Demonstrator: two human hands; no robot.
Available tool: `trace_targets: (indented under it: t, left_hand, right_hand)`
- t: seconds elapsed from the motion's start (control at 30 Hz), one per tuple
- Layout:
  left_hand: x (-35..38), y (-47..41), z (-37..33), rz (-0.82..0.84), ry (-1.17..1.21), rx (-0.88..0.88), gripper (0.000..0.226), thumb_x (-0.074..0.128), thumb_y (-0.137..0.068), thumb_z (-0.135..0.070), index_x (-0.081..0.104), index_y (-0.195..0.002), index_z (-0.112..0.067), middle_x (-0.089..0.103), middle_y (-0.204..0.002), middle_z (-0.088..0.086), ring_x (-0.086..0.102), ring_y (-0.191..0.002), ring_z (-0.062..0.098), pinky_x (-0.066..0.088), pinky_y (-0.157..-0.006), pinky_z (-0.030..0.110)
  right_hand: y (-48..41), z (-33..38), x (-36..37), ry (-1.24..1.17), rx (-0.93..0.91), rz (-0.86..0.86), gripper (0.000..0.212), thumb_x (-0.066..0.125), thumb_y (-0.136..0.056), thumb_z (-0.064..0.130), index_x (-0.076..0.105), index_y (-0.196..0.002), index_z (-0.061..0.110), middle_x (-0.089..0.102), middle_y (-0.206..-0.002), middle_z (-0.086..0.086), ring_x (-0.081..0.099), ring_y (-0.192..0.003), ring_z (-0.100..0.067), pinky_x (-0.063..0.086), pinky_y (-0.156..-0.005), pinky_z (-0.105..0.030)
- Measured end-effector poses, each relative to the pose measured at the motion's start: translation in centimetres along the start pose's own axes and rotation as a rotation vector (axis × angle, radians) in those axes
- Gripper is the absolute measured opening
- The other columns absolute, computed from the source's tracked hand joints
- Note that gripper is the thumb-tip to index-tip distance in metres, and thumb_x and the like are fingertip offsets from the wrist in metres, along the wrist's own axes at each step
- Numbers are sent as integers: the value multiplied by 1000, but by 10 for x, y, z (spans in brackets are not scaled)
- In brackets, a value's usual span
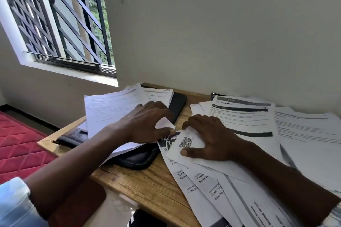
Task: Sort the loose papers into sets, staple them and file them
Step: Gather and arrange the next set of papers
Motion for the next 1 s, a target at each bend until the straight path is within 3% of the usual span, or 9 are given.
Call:
trace_targets:
  t: [0.13,0.3,0.43,0.57,0.67,0.73,0.83,0.93,1.0]
  left_hand:
    - [5,-18,-15,5,-57,53,44,49,-95,-70,60,-125,-40,61,-123,-17,55,-114,8,43,-94,39]
    - [9,-73,-32,106,26,-13,40,57,-99,-56,68,-123,-26,71,-118,-6,62,-100,12,44,-79,28]
    - [19,-110,-45,124,578,-196,45,58,-99,-59,75,-96,-18,78,-97,3,76,-86,21,59,-79,34]
    - [29,-132,-60,128,975,-316,47,62,-94,-62,76,-107,-19,80,-96,4,75,-83,20,56,-79,36]
    - [31,-145,-64,111,1045,-220,22,76,-94,-34,79,-102,-13,80,-92,2,76,-83,16,59,-74,29]
    - [31,-153,-59,12,1007,-201,7,75,-92,-12,79,-97,-9,80,-86,3,76,-79,16,60,-69,25]
    - [33,-164,-37,-109,1069,-240,10,75,-90,-2,78,-99,-6,79,-88,8,76,-83,27,61,-74,34]
    - [32,-168,-14,-36,1211,-240,24,69,-94,3,74,-116,-3,78,-110,13,76,-101,34,61,-92,48]
    - [35,-168,-4,-41,1289,-210,30,65,-95,6,70,-124,-2,76,-118,15,74,-107,37,58,-96,51]
  right_hand:
    - [21,-19,-7,-25,59,-27,86,51,-77,91,36,-147,42,39,-148,21,40,-134,-6,30,-114,-37]
    - [31,-30,-9,-93,90,-319,54,56,-94,62,53,-138,32,55,-121,15,49,-114,-6,42,-102,-40]
    - [33,-26,-17,-233,42,-533,28,58,-99,36,65,-119,18,59,-111,7,55,-110,-16,45,-97,-40]
    - [32,-8,-23,-227,-43,-567,28,63,-97,31,66,-116,11,61,-114,-2,56,-112,-21,45,-97,-40]
    - [30,3,-25,-205,-116,-500,37,65,-96,35,65,-124,10,59,-126,-4,52,-125,-19,44,-105,-38]
    - [29,6,-30,-152,-113,-529,43,62,-97,40,64,-129,12,57,-134,-5,50,-131,-20,43,-107,-39]
    - [28,-3,-45,-49,37,-813,40,62,-96,39,65,-128,14,58,-134,-2,51,-130,-20,40,-108,-44]
    - [32,-32,-52,-78,374,-1054,42,66,-92,33,58,-132,21,54,-133,7,48,-127,-14,40,-107,-45]
    - [38,-53,-47,-202,574,-1105,50,69,-92,28,51,-139,25,50,-136,8,46,-129,-15,39,-110,-46]
Point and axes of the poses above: each hand's wrist, its own y-axis away from the middle knuckle, its own x-axis out of the palm, z = x × y, the point moved 1 cm from there along -y, towards the middle knuckle
